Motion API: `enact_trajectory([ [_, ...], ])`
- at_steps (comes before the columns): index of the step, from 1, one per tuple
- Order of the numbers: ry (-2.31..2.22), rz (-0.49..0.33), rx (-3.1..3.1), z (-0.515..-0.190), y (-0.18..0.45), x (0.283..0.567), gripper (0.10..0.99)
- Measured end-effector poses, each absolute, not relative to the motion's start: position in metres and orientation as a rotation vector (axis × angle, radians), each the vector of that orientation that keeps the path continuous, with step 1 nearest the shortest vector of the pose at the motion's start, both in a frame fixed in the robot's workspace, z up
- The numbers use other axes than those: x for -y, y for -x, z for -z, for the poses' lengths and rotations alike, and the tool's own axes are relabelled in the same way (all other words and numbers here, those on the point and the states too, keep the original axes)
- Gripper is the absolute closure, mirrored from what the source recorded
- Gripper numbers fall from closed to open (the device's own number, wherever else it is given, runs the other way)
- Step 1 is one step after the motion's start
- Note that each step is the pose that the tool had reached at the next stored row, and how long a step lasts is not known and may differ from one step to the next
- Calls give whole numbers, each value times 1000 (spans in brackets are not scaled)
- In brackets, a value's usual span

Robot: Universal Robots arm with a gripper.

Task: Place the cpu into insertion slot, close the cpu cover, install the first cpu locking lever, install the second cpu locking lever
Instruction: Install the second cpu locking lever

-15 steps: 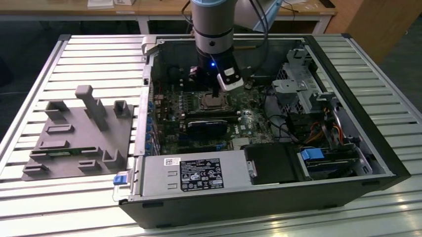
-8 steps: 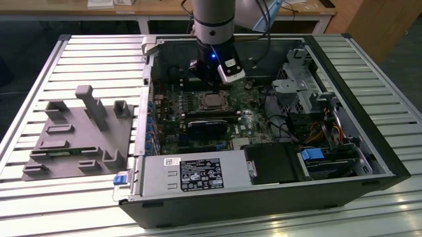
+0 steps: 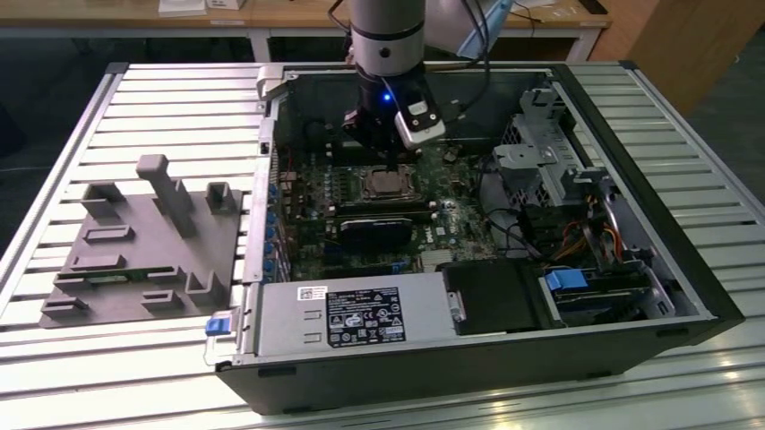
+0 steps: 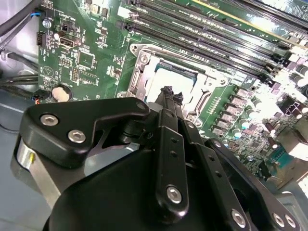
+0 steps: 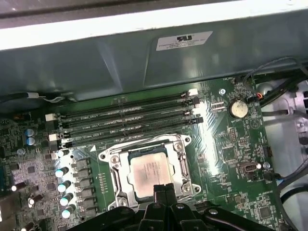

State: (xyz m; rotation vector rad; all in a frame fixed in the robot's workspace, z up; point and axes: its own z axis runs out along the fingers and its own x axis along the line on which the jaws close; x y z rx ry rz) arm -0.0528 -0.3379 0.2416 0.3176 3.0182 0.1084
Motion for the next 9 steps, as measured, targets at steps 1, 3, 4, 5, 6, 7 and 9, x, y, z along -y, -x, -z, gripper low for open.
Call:
enact_trajectory([
  [1, -318, -107, -3018, -242, 53, 338, 984],
  [3, -318, -108, -3018, -243, 53, 338, 984],
  [4, -318, -108, -3018, -243, 53, 338, 984],
  [5, -318, -108, -3018, -243, 53, 338, 984],
  [6, -318, -108, -3018, -243, 53, 338, 984],
  [7, -318, -108, -3018, -243, 53, 338, 984],
  [9, -318, -108, -3018, -243, 53, 338, 984],
])
